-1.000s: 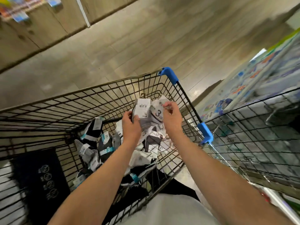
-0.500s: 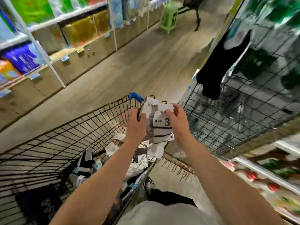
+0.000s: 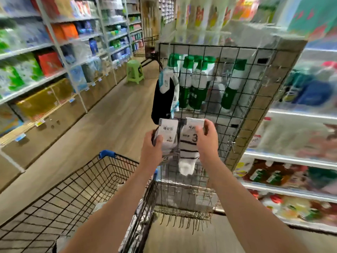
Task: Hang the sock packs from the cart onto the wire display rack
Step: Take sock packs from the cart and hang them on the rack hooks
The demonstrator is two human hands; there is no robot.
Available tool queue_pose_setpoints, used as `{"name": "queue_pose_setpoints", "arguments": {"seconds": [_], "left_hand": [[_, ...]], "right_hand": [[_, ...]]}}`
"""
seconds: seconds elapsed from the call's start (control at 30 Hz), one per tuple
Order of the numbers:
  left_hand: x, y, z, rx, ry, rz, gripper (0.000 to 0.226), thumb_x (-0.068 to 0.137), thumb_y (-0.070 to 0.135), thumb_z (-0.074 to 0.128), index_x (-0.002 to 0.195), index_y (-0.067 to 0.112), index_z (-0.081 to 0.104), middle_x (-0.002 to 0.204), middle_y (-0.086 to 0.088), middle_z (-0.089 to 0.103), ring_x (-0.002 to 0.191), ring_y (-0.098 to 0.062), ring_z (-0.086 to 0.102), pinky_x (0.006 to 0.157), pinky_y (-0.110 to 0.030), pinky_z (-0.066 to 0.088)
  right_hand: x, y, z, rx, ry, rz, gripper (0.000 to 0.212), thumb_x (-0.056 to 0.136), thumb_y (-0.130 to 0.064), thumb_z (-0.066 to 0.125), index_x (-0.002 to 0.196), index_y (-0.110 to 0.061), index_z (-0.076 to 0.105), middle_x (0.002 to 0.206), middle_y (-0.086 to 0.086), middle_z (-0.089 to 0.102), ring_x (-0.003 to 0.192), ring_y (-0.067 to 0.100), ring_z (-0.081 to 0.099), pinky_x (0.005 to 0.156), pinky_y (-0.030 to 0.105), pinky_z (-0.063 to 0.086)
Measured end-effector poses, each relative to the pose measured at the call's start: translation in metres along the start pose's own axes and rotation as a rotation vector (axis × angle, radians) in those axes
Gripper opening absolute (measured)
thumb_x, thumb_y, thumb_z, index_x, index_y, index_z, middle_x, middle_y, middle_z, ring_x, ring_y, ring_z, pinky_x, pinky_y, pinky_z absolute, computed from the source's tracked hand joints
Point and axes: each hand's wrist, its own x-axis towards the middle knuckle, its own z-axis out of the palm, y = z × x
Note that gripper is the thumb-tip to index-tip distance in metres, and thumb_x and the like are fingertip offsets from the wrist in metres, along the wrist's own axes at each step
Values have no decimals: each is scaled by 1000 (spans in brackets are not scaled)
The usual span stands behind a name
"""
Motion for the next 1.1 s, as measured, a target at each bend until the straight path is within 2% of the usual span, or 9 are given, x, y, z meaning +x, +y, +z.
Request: {"name": "queue_pose_setpoints", "arguments": {"seconds": [0.17, 0.27, 0.37, 0.5, 0.63, 0.77, 0.87, 0.97, 1.1], "left_hand": [[26, 45, 43, -55, -38, 28, 25, 105, 29, 46, 129, 24, 50, 102, 15, 58, 88, 3, 56, 60, -5, 42], [48, 65, 56, -53, -4, 58, 23, 103, 32, 48, 126, 26, 53, 105, 16, 59, 99, -8, 58, 77, -18, 42], [66, 75, 61, -29, 22, 48, 34, 104, 35, 48, 135, 24, 52, 115, 15, 59, 110, -9, 55, 92, -26, 42], [80, 77, 64, -18, 59, 26, 42, 103, 40, 45, 143, 27, 48, 135, 7, 59, 123, -15, 55, 108, -43, 44], [86, 78, 68, -56, 70, -6, 41, 103, 41, 43, 142, 30, 49, 132, 8, 60, 119, -14, 57, 103, -43, 49], [91, 81, 73, -91, 49, 3, 29, 106, 32, 44, 134, 35, 51, 112, 19, 62, 92, 4, 59, 69, -8, 49], [97, 80, 77, -93, 56, -9, 38, 104, 37, 46, 141, 28, 51, 123, 12, 64, 102, 1, 61, 83, -19, 51], [100, 81, 81, -77, 64, -20, 45, 104, 38, 45, 147, 28, 45, 134, 9, 59, 109, -2, 59, 82, -17, 45], [102, 82, 85, -89, 57, -33, 48, 103, 42, 46, 148, 28, 43, 135, 9, 58, 110, -4, 59, 95, -28, 49]], "right_hand": [[43, -29, -25, 7, 3, -76, 35, 105, -19, 51, 139, -24, 52, 127, -7, 61, 108, 4, 61, 82, 18, 50], [69, -44, -25, 32, 22, -105, 35, 103, -21, 55, 137, -29, 55, 128, -8, 63, 118, 12, 61, 98, 39, 55], [91, -60, -22, 24, 30, -137, 35, 101, -18, 58, 135, -24, 59, 115, -14, 65, 109, 7, 63, 97, 36, 56], [119, -78, -16, 44, 23, -154, 36, 101, -17, 59, 137, -19, 60, 122, -6, 67, 109, 9, 63, 91, 27, 54], [142, -87, -7, 56, -8, -121, 32, 100, -13, 61, 131, -20, 63, 114, -3, 68, 104, 13, 65, 89, 31, 56], [158, -86, 1, 109, -55, -97, 33, 98, -10, 63, 129, -20, 65, 115, -1, 69, 104, 15, 65, 85, 26, 53], [168, -84, 6, 103, -75, -113, 33, 97, -10, 64, 129, -19, 66, 114, -4, 68, 105, 14, 65, 90, 27, 53], [176, -81, 11, 44, -99, -123, 32, 96, -12, 65, 128, -18, 66, 117, -4, 70, 105, 13, 65, 93, 30, 54], [180, -77, 17, -8, -100, -61, 24, 96, -17, 66, 119, -21, 70, 107, -3, 74, 94, 16, 69, 76, 30, 57]]}}
